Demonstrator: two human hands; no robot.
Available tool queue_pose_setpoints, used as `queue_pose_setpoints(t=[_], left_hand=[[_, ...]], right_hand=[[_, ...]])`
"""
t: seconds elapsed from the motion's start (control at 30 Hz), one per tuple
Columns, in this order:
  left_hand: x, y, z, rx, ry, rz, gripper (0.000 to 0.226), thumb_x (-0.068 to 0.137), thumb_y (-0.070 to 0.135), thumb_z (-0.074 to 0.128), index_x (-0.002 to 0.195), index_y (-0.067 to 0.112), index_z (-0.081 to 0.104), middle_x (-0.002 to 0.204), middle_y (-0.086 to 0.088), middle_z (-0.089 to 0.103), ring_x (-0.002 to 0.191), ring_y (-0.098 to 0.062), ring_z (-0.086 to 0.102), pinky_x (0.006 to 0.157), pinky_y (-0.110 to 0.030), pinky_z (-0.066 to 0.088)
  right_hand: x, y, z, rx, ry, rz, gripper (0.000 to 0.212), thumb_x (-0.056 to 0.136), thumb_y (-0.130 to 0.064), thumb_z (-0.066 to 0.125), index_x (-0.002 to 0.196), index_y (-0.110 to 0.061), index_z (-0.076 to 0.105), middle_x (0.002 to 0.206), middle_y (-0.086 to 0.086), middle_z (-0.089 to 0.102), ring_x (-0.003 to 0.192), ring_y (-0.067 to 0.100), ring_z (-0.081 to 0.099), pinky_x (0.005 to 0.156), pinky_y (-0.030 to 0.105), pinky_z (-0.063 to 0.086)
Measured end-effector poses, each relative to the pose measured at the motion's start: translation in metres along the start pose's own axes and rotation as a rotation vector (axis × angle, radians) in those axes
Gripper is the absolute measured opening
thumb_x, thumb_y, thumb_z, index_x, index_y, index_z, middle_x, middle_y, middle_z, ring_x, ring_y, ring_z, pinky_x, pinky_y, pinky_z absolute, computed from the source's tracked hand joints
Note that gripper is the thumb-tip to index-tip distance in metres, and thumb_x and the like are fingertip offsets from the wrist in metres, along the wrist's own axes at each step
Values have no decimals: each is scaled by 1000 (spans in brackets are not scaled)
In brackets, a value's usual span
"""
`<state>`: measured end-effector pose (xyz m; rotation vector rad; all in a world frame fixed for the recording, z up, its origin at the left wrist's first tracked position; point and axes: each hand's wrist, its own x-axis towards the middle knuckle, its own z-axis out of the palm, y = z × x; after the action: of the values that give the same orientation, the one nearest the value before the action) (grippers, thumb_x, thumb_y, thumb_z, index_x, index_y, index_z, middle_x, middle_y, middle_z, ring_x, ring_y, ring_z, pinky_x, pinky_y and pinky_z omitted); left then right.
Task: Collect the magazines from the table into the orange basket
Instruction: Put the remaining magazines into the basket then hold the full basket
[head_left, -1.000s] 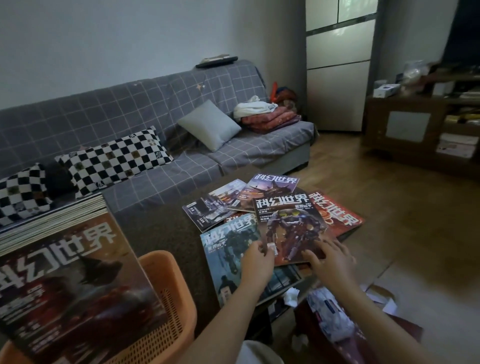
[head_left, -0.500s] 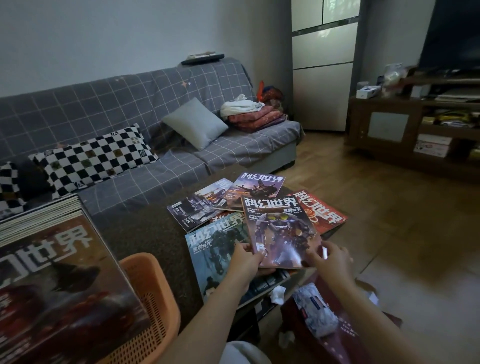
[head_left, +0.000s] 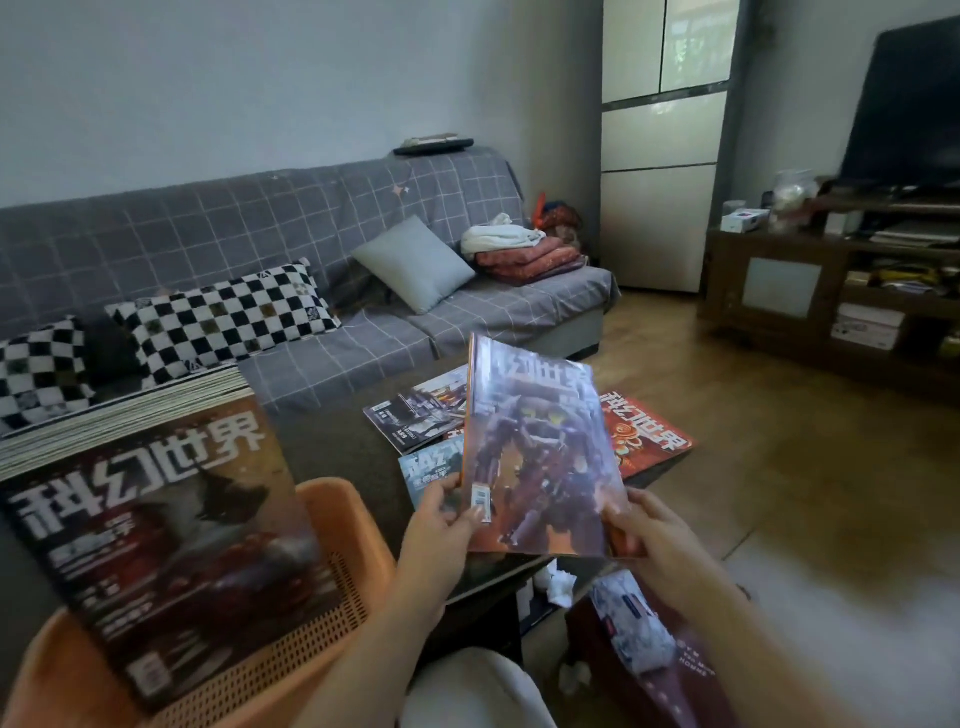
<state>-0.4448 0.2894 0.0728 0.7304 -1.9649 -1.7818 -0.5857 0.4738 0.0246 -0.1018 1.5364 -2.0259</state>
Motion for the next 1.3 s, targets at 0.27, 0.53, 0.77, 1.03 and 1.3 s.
queue_pose_setpoints(t=[0.27, 0.53, 0.77, 1.03, 1.3], left_hand=[[-44, 22, -80, -91, 139, 170, 28, 96, 3, 50, 104, 29, 58, 86, 11, 75, 76, -9, 72, 56, -18, 54], [-82, 12, -164, -100, 287, 160, 34, 94, 8, 55, 109, 38, 57, 107, 6, 72, 95, -15, 70, 78, -35, 58], [-102, 3, -222, -143, 355, 136, 44, 86, 7, 64, 114, 39, 55, 109, 0, 71, 94, -23, 71, 67, -39, 60], [-105, -20, -251, 77, 507, 123, 38, 84, 12, 68, 104, 41, 54, 102, 9, 72, 91, -7, 70, 67, -30, 60], [-96, -34, -259, 342, 761, -16, 17, 80, 20, 75, 85, 30, 62, 82, 13, 69, 74, 1, 63, 56, -15, 44]], right_hand=[[-27, -21, 78, 95, -286, -83, 38, 85, 4, 56, 112, -23, 58, 97, 8, 71, 81, 22, 71, 60, 35, 58], [-42, -6, 161, -27, -475, -134, 41, 86, 7, 54, 112, -24, 53, 88, 4, 72, 81, 19, 68, 69, 33, 55], [-43, 18, 220, -131, -568, -110, 40, 84, 13, 53, 108, -19, 52, 80, 7, 73, 78, 22, 68, 74, 36, 55], [-35, 41, 259, -419, -583, -207, 57, 85, 4, 58, 120, -38, 44, 103, 1, 70, 97, 17, 67, 86, 37, 53], [-19, 60, 283, -783, -363, -430, 36, 84, -22, 65, 98, -48, 44, 96, -19, 62, 95, 3, 59, 69, 15, 42]])
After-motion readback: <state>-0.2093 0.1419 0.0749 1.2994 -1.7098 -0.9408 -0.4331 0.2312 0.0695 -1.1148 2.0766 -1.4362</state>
